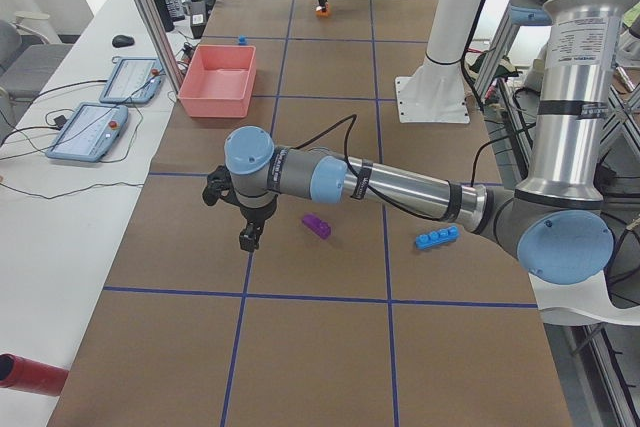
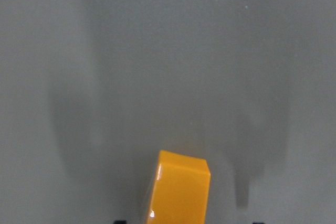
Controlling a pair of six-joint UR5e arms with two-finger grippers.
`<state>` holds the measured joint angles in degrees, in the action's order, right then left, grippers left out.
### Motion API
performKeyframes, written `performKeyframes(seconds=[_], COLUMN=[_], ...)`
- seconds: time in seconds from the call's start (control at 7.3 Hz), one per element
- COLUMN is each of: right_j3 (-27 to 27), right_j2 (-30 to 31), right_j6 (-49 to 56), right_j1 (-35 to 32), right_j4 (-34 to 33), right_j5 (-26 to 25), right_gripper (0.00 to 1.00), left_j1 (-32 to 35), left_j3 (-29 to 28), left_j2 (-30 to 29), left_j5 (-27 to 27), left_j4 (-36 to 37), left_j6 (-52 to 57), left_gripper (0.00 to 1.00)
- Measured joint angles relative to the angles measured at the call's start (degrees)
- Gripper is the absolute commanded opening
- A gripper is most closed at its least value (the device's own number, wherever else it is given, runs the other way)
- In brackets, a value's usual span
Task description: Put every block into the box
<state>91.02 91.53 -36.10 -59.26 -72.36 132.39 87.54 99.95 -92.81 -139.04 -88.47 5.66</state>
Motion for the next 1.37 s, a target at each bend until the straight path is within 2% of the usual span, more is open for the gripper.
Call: performKeyframes(seconds=[0.41, 0.82, 1.1, 1.37], right_j3=[0.98, 6.28, 9.61, 10.79], right_j2=[-0.98, -0.52, -1.54, -7.61], right_j6=[-1.76, -1.65, -1.56, -1.61], right_j1=[0.22, -5.29, -10.26, -15.14], right_j4=[0.0, -0.17, -0.5, -4.0], right_j5=[0.73, 2.74, 4.66, 8.74], right_gripper=[0.0, 0.0, 0.0, 0.0], left_j1=[-0.88, -9.99, -18.78, -26.21], left_j3=[0.88, 8.9, 13.81, 13.95], left_j2=[-0.05, 1.82, 5.22, 9.01], left_j5=[-0.05, 1.13, 6.77, 13.32], left_j4=[-0.04, 0.03, -3.92, -11.17], left_j6=[-3.7, -20.34, -28.28, -29.63], left_gripper=[1.0, 0.97, 0.97, 0.97])
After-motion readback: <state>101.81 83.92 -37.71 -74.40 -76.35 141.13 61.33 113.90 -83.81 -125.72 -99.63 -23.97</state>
